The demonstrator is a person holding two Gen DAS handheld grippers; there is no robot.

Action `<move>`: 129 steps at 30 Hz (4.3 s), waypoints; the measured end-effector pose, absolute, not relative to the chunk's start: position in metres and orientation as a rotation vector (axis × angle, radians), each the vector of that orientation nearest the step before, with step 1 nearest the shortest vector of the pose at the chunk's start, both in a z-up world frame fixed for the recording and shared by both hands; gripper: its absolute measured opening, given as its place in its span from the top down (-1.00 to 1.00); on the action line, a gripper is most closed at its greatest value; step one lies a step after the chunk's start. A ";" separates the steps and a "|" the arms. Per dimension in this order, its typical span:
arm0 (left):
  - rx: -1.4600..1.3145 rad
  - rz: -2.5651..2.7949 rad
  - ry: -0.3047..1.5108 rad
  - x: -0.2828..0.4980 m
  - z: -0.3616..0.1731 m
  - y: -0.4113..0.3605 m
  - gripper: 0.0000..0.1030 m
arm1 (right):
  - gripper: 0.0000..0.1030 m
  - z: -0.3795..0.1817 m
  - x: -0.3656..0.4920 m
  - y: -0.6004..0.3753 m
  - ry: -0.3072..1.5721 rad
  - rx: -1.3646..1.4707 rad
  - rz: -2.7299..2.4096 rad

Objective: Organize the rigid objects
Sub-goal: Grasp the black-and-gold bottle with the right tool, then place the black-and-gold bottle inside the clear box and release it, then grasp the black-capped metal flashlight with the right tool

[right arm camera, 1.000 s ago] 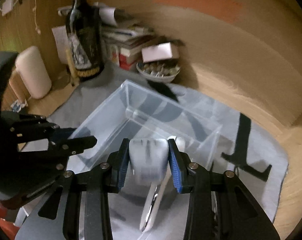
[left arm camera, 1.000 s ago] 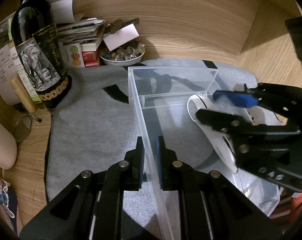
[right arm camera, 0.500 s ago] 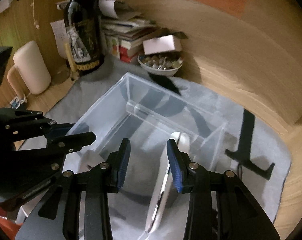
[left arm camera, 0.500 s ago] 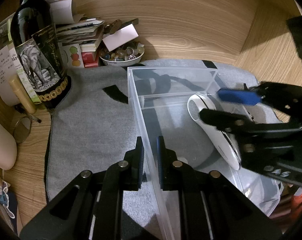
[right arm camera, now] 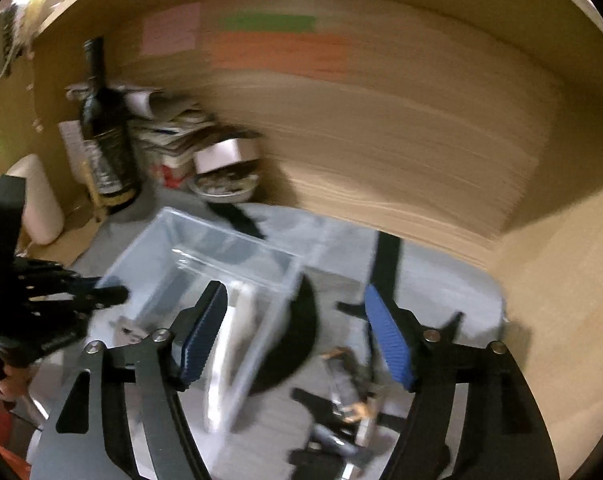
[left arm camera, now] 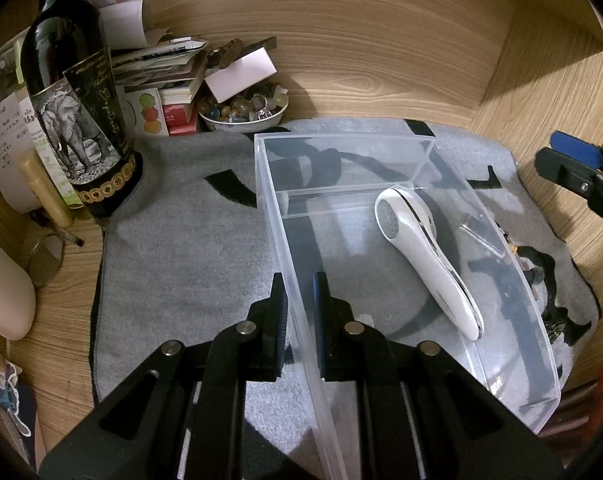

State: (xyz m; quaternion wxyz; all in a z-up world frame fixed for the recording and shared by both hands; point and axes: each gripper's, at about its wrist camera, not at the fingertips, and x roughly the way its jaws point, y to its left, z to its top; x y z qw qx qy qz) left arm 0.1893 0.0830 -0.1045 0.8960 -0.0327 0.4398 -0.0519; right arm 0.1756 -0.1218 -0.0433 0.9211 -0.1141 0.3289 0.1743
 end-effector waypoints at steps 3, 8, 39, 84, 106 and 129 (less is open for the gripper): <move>-0.066 -0.106 0.912 0.189 -0.105 0.083 0.78 | -0.34 -0.050 0.179 -0.138 0.704 -0.220 0.312; -0.063 -0.103 0.913 0.189 -0.105 0.083 0.78 | -0.33 -0.077 0.191 -0.158 0.784 -0.204 0.263; -0.048 -0.092 0.917 0.191 -0.106 0.080 0.78 | 0.59 -0.141 0.202 -0.148 0.935 -0.277 0.350; -0.060 -0.098 0.912 0.192 -0.106 0.079 0.78 | 0.59 -0.107 0.176 -0.025 0.916 -0.396 0.658; -0.058 -0.098 0.912 0.192 -0.106 0.078 0.78 | 0.34 -0.062 0.168 -0.070 0.784 -0.287 0.551; -0.057 -0.099 0.911 0.191 -0.106 0.078 0.78 | -0.14 -0.099 0.148 -0.163 0.876 -0.233 0.254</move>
